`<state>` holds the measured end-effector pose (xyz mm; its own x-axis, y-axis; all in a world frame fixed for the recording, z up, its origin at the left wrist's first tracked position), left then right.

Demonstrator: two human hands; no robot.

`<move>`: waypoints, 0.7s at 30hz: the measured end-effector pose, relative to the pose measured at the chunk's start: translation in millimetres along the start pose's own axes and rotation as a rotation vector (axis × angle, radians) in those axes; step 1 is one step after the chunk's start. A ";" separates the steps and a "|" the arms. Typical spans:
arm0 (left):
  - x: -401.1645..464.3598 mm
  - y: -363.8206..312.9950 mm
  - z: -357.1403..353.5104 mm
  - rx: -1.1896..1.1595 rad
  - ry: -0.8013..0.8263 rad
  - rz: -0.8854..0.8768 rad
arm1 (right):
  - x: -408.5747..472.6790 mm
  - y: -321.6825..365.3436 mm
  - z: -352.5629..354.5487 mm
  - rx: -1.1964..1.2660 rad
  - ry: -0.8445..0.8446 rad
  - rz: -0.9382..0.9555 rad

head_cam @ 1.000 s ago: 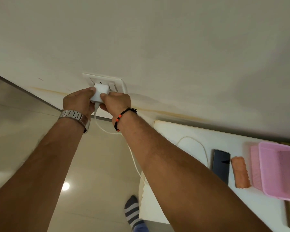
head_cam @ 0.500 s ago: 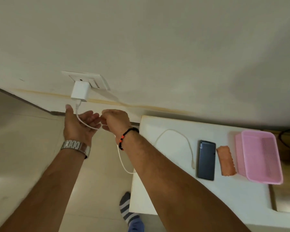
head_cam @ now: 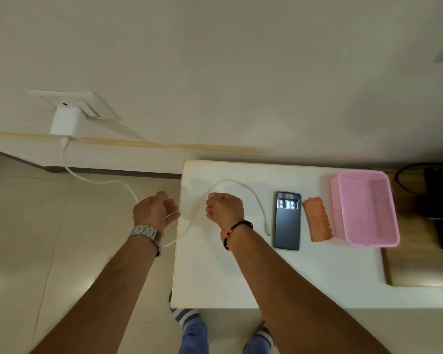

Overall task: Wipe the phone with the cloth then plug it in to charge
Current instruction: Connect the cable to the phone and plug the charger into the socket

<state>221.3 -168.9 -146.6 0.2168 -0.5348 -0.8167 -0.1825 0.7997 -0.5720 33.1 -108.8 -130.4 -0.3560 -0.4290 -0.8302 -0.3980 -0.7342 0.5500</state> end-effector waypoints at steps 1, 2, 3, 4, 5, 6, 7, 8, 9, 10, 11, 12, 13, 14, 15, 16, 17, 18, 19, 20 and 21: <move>-4.5 5.2 -12.5 0.059 0.030 -0.035 | 4.5 -3.6 14.4 0.007 -0.029 0.000; -9.5 10.3 -26.4 0.122 0.062 -0.080 | 8.4 -7.1 28.0 0.018 -0.055 0.001; -14.7 14.3 -41.2 0.194 0.091 -0.140 | 11.8 -10.2 40.8 0.025 -0.077 0.002; -20.3 17.9 -57.0 0.277 0.120 -0.214 | 15.4 -13.4 53.0 0.024 -0.098 0.001; -26.4 21.3 -74.1 0.373 0.156 -0.300 | 18.9 -17.3 64.5 0.015 -0.120 -0.004; -32.0 25.2 -92.3 0.485 0.199 -0.399 | 22.9 -21.6 76.2 0.000 -0.142 -0.011; -37.9 29.8 -110.3 0.611 0.246 -0.512 | 26.7 -26.1 87.6 -0.017 -0.164 -0.022; -43.7 35.5 -128.3 0.741 0.290 -0.633 | 30.7 -30.5 98.5 -0.039 -0.179 -0.032; -48.8 42.8 -145.0 0.861 0.335 -0.744 | 34.7 -34.6 108.0 -0.072 -0.184 -0.036; -51.9 52.1 -161.1 0.962 0.393 -0.837 | 37.8 -38.4 116.5 -0.112 -0.180 -0.038; -54.1 62.4 -175.7 1.064 0.456 -0.909 | 39.6 -41.7 124.2 -0.141 -0.176 -0.042; -55.1 73.1 -187.9 1.182 0.515 -0.965 | 40.1 -44.8 130.5 -0.149 -0.177 -0.044; -54.8 83.1 -197.3 1.315 0.557 -1.008 | 40.7 -48.2 136.3 -0.145 -0.181 -0.042; -53.6 91.5 -204.3 1.442 0.577 -1.060 | 41.3 -51.2 140.8 -0.135 -0.183 -0.036; -52.7 96.8 -209.0 1.546 0.578 -1.124 | 41.0 -54.0 143.2 -0.110 -0.181 -0.032; -52.4 99.7 -212.3 1.615 0.566 -1.185 | 40.4 -56.9 145.0 -0.071 -0.175 -0.034; -52.5 100.6 -214.2 1.650 0.545 -1.229 | 39.4 -59.2 146.4 -0.034 -0.168 -0.038; -52.9 100.0 -215.7 1.676 0.521 -1.262 | 38.2 -60.6 147.5 -0.008 -0.163 -0.042; -54.0 98.7 -216.8 1.712 0.493 -1.295 | 37.5 -61.4 148.7 0.009 -0.156 -0.046; -56.0 96.8 -217.7 1.753 0.464 -1.331 | 36.9 -62.3 149.3 0.023 -0.148 -0.050; -58.9 94.8 -218.1 1.794 0.441 -1.362 | 35.8 -62.2 150.2 0.038 -0.141 -0.051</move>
<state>-18.0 -121.2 -169.3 -0.7656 -0.5943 -0.2461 0.6396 -0.7440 -0.1930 -81.9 0.6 -180.8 -0.4489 -0.3112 -0.8376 -0.4492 -0.7318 0.5126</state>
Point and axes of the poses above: each hand's wrist, its own x-axis towards the middle knuckle, its own z-axis out of the back of the hand, y = z × x, the point moved 6 cm from there along x, towards the middle knuckle, and after that the axes turned 3 degrees about -x, right-handed, at the moved point
